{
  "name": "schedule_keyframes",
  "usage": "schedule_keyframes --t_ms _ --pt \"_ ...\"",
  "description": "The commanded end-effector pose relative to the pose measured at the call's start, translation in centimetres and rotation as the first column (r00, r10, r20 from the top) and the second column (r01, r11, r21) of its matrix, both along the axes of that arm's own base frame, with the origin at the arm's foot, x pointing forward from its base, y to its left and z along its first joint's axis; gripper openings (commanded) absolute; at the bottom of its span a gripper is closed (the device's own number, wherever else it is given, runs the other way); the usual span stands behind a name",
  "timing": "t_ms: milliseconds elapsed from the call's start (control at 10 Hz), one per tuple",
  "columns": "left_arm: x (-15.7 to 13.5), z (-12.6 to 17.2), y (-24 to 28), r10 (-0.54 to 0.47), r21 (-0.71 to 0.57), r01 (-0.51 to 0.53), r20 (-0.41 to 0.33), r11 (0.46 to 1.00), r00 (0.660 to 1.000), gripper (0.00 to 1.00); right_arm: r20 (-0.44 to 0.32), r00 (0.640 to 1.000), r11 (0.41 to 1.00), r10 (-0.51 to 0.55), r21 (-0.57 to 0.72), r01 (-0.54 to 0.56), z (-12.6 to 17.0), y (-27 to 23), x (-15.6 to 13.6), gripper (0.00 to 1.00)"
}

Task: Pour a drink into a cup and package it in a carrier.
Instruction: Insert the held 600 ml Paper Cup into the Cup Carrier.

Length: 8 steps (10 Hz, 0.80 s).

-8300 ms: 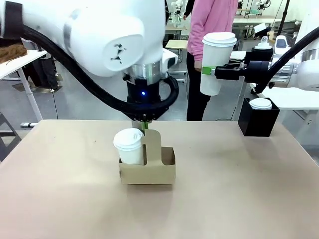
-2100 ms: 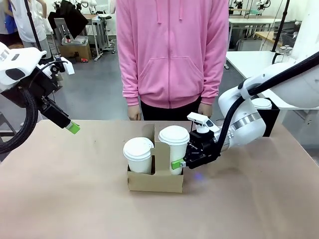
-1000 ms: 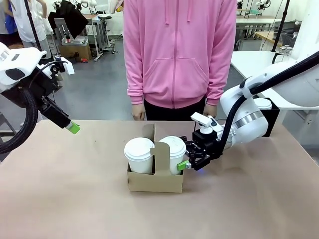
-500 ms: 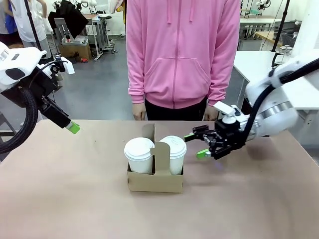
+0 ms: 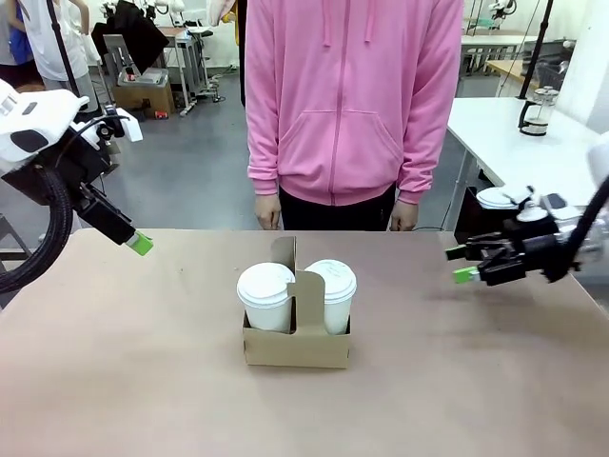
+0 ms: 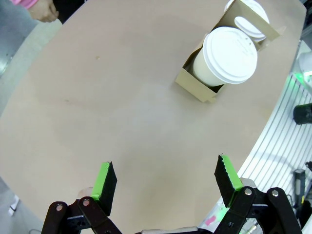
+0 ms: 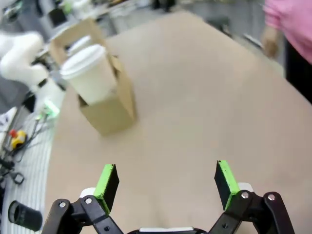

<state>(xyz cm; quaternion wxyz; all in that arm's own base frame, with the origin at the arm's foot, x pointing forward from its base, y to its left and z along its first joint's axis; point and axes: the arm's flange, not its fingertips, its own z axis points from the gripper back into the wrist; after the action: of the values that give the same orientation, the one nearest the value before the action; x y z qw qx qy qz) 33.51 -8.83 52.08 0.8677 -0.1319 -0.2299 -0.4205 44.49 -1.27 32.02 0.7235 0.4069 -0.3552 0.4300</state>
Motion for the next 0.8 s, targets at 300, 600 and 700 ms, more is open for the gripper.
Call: schedule_keyframes --t_ms 300,600,700 --pt "-0.1 -0.1 0.1 0.0 -0.006 0.0 0.003 1.0 1.0 1.0 -0.057 0.972 0.969 -0.228 -0.109 0.221 1.1 -2.8 -3.4 1.0" --pt "-0.1 -0.1 0.1 0.0 -0.006 0.0 0.003 1.0 1.0 1.0 -0.04 0.979 0.976 -0.2 -0.096 0.196 0.8 -3.8 -3.0 1.0" --pt "-0.1 -0.1 0.1 0.0 -0.006 0.0 0.003 1.0 1.0 1.0 -0.04 0.979 0.976 -0.2 -0.096 0.196 0.8 -3.8 -3.0 1.0"
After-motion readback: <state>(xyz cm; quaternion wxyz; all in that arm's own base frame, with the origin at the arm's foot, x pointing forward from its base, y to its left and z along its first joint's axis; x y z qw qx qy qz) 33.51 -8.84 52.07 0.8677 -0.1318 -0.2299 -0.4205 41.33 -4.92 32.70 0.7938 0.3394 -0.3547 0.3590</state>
